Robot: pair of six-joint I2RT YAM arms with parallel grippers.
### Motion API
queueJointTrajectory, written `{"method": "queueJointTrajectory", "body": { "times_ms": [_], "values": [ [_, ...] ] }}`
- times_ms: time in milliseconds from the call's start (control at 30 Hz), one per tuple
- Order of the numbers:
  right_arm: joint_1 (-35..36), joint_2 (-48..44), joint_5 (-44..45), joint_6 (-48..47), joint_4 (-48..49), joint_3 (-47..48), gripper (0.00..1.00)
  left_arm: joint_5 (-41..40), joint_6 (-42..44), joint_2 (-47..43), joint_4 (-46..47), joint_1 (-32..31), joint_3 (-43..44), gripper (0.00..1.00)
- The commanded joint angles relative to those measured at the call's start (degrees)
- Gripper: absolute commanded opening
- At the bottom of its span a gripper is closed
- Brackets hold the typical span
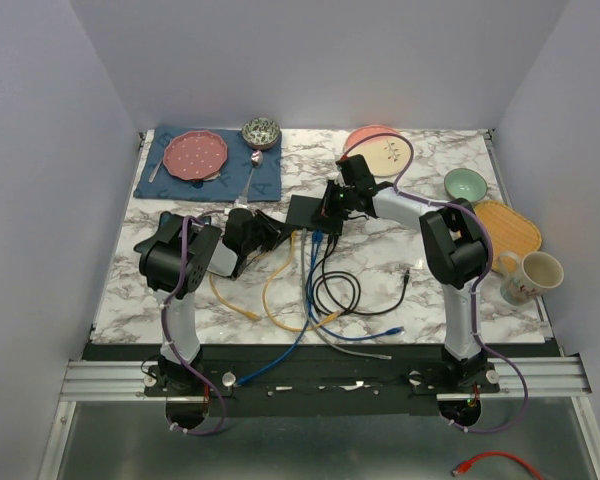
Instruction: Pull the plug from the switch port
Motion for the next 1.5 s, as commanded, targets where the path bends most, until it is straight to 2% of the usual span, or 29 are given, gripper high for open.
{"method": "queueJointTrajectory", "body": {
  "times_ms": [0, 33, 100, 233, 567, 767, 900, 1067, 1467],
  "values": [
    [-0.39, 1.55, -0.48, -0.46, -0.88, 0.70, 0.01, 1.74, -0.42, 2.52, -0.40, -0.03, -0.53, 0.31],
    [-0.39, 1.55, -0.57, -0.46, -0.79, 0.52, 0.01, 1.74, -0.60, 2.61, -0.40, 0.06, -0.36, 0.32],
    [-0.39, 1.55, -0.75, -0.38, -0.70, 0.35, 0.01, 1.74, -0.95, 2.87, -0.57, 0.06, 0.00, 0.43],
    [-0.39, 1.47, -0.75, -0.29, -0.26, -0.27, 0.01, 1.66, -0.52, 2.96, -1.63, 0.15, 0.96, 0.44],
    [-0.48, 1.29, -0.84, -0.38, -0.26, -0.27, 0.01, 2.71, -0.34, 3.67, -0.75, 0.15, 0.79, 0.11],
    [-0.30, -1.42, -0.49, -0.55, 0.00, -1.66, 0.01, 3.06, -0.34, 3.75, -0.58, 0.32, 0.88, 0.00],
    [2.15, -5.55, 1.09, -0.99, 1.58, -5.36, 0.01, 3.24, -0.42, 3.75, -0.31, 0.41, 0.79, 0.00],
    [4.53, -5.39, 0.57, -0.73, 2.02, -6.16, 0.01, 3.32, -1.12, 4.02, 0.65, 0.50, 0.44, 0.00],
    [4.53, 1.02, 2.23, -1.52, -3.68, 1.04, 0.01, 4.03, -0.78, 2.08, 1.53, 0.41, -1.06, 0.00]
  ]
}}
